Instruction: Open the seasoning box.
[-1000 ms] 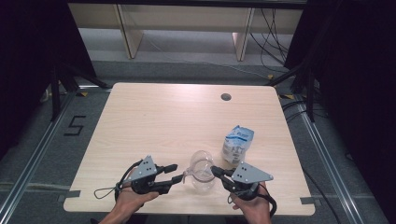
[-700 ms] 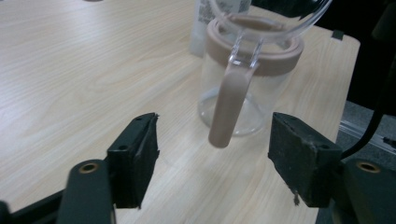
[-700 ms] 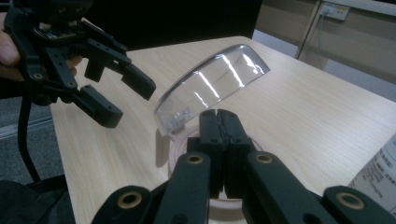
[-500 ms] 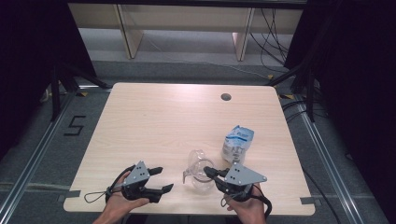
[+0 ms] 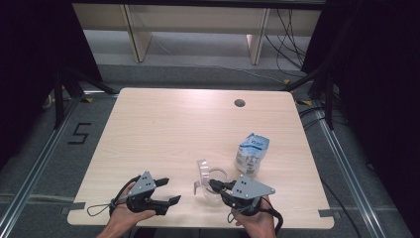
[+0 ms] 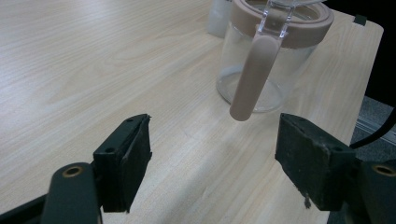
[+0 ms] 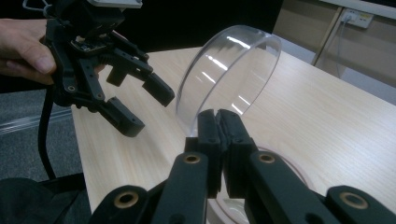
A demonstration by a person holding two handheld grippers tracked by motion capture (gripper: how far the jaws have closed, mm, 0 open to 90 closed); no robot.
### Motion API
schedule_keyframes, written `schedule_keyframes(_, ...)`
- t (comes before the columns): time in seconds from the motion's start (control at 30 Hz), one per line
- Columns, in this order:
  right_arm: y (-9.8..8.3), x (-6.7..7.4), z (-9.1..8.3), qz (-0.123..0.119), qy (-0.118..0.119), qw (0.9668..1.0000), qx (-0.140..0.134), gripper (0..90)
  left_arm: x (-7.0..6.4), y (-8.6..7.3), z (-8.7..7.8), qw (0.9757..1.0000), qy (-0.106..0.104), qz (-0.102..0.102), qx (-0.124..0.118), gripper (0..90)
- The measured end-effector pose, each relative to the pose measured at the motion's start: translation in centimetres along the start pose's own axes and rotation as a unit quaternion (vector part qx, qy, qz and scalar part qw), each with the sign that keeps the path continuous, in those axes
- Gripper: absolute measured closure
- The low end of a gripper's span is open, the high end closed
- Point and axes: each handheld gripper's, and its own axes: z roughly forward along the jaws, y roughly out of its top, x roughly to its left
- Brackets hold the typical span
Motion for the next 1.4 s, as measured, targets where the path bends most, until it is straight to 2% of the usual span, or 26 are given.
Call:
schedule_keyframes(0.17, 0.0, 0.2, 0.1, 0.0, 0.008, 1.0, 0.002, 87.9, 0.1, -0.1, 0.0, 1.0, -0.004, 0.001, -0.004, 26.1)
schedule_keyframes(0.23, 0.0, 0.1, 0.1, -0.006, 0.003, 1.0, 0.0, 87.6, 0.0, -0.1, 0.0, 1.0, -0.003, 0.001, -0.003, 26.1)
schedule_keyframes(0.27, -0.1, 0.1, 0.1, 0.0, 0.001, 1.0, -0.003, 87.4, 0.0, -0.1, 0.0, 1.0, -0.002, 0.001, -0.002, 26.1)
schedule_keyframes(0.33, -0.1, -0.1, -0.1, 0.003, 0.002, 1.0, -0.001, 86.0, -0.2, -0.1, 0.0, 0.9999, -0.003, -0.011, -0.003, 26.1)
schedule_keyframes(0.4, -0.3, -0.3, -0.5, 0.002, -0.004, 1.0, -0.006, 82.3, -0.3, -0.1, 0.0, 0.9999, -0.005, -0.011, -0.005, 26.1)
schedule_keyframes(0.47, -0.5, -0.7, -1.1, 0.009, -0.015, 0.9998, -0.007, 75.0, -0.2, -0.1, 0.0, 0.9999, -0.013, 0.0, -0.009, 26.0)
schedule_keyframes(0.5, -0.6, -0.9, -1.3, 0.01, -0.02, 0.9997, -0.008, 71.3, -0.3, -0.2, 0.0, 0.9998, -0.012, -0.012, -0.007, 25.9)
schedule_keyframes(0.57, -1.1, -1.5, -2.1, 0.02, -0.032, 0.9992, -0.012, 66.0, -0.3, -0.2, 0.0, 0.9999, -0.01, -0.01, -0.004, 25.9)
schedule_keyframes(0.6, -1.2, -1.7, -2.4, 0.023, -0.03, 0.9992, -0.009, 63.4, -0.2, -0.1, 0.0, 0.9999, -0.012, 0.001, -0.004, 25.9)
schedule_keyframes(0.63, -1.3, -1.9, -2.8, 0.025, -0.035, 0.9991, -0.007, 60.4, -0.2, -0.1, 0.0, 0.9999, -0.014, 0.001, -0.005, 25.9)
schedule_keyframes(0.67, -1.6, -2.2, -3.3, 0.034, -0.046, 0.9983, -0.011, 57.0, -0.2, -0.1, 0.0, 0.9999, -0.014, 0.0, -0.005, 25.9)
schedule_keyframes(0.7, -1.7, -2.4, -3.5, 0.03, -0.05, 0.9982, -0.013, 55.3, -0.2, -0.1, 0.0, 0.9999, -0.012, 0.001, -0.004, 25.9)
schedule_keyframes(0.77, -2.1, -2.9, -4.2, 0.04, -0.065, 0.9969, -0.02, 50.3, -0.2, -0.1, 0.0, 0.9999, -0.011, 0.001, -0.005, 25.9)
schedule_keyframes(0.9, -2.9, -3.5, -5.4, 0.06, -0.084, 0.9946, -0.006, 45.7, -0.2, -0.2, 0.0, 0.9999, -0.013, -0.003, -0.008, 25.8)
schedule_keyframes(0.93, -3.1, -3.7, -5.5, 0.059, -0.089, 0.9942, -0.007, 44.7, -0.2, -0.2, 0.0, 0.9999, -0.013, -0.002, -0.008, 25.8)
schedule_keyframes(0.97, -3.3, -4.0, -5.8, 0.049, -0.102, 0.9935, -0.012, 43.3, -0.2, -0.2, 0.0, 0.9999, -0.012, -0.001, -0.007, 25.7)
schedule_keyframes(1.0, -3.5, -3.9, -6.0, 0.068, -0.101, 0.9926, -0.007, 41.3, -0.2, -0.2, 0.0, 0.9999, -0.012, 0.002, -0.007, 25.6)
schedule_keyframes(1.07, -4.1, -4.4, -6.4, 0.07, -0.115, 0.9908, -0.015, 36.8, -0.2, -0.2, 0.1, 0.9999, -0.012, 0.004, -0.006, 25.4)
schedule_keyframes(1.1, -4.2, -4.6, -6.4, 0.074, -0.11, 0.9911, -0.016, 34.7, -0.2, -0.2, 0.2, 0.9998, -0.014, 0.001, -0.01, 25.3)
schedule_keyframes(1.17, -4.8, -5.2, -6.6, 0.082, -0.113, 0.9899, -0.021, 31.8, -0.2, -0.2, 0.1, 0.9999, -0.013, 0.001, -0.008, 25.0)
schedule_keyframes(1.23, -5.2, -5.5, -6.8, 0.09, -0.122, 0.9882, -0.02, 27.6, -0.3, -0.3, 0.1, 0.9999, -0.01, -0.01, -0.009, 24.8)
schedule_keyframes(1.37, -5.8, -6.3, -7.0, 0.114, -0.134, 0.984, -0.029, 22.0, -0.2, -0.3, 0.1, 0.9999, -0.014, -0.002, -0.009, 24.7)
schedule_keyframes(1.4, -6.0, -6.6, -7.0, 0.109, -0.135, 0.9844, -0.03, 21.6, -0.2, -0.3, 0.0, 0.9999, -0.012, 0.002, -0.007, 24.7)
